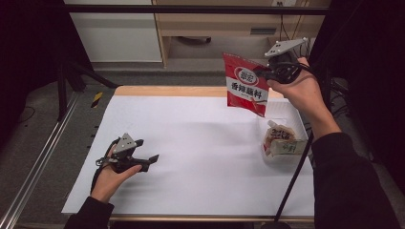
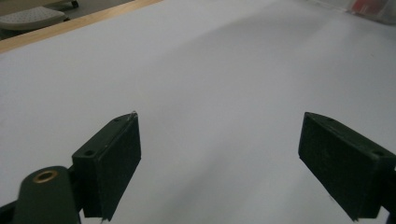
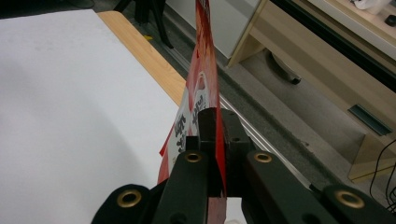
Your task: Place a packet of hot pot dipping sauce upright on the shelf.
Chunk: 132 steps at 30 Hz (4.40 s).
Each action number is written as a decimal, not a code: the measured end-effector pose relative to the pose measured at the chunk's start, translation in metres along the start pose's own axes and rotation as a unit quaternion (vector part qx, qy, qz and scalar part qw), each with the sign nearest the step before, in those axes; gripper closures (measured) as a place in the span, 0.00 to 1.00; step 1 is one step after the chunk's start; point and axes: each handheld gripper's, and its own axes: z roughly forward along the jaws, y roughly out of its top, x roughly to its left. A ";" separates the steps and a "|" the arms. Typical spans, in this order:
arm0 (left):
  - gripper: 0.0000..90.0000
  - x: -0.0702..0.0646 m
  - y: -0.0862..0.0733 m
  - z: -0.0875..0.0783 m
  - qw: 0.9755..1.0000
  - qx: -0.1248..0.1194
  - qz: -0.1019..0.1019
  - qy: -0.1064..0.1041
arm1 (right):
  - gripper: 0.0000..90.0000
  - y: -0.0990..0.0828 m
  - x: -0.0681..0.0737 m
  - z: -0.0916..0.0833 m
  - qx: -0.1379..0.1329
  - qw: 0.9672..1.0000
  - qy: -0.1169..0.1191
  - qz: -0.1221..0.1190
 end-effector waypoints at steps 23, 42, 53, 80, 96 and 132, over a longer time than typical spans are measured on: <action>0.13 -0.001 0.000 0.000 1.000 0.004 0.003 -0.006 | 1.00 -0.044 -0.029 -0.022 0.010 0.999 -0.033 0.042; 0.13 0.001 -0.001 0.000 1.000 0.004 -0.005 -0.009 | 1.00 -0.076 -0.046 -0.038 0.032 0.996 -0.052 0.065; 0.13 0.002 -0.002 0.002 1.000 0.006 -0.008 -0.011 | 1.00 -0.095 -0.050 -0.024 0.050 0.994 -0.051 0.077; 0.13 0.005 -0.008 0.001 1.000 0.012 -0.014 -0.007 | 0.99 -0.174 -0.048 -0.029 0.037 0.982 -0.071 0.169; 0.13 0.007 -0.014 -0.003 1.000 0.020 -0.010 -0.010 | 0.44 -0.165 -0.038 -0.035 0.022 0.983 -0.094 0.159; 0.07 0.011 -0.026 -0.016 0.999 0.021 -0.029 0.017 | 0.08 -0.077 0.072 -0.036 -0.008 0.992 -0.040 0.116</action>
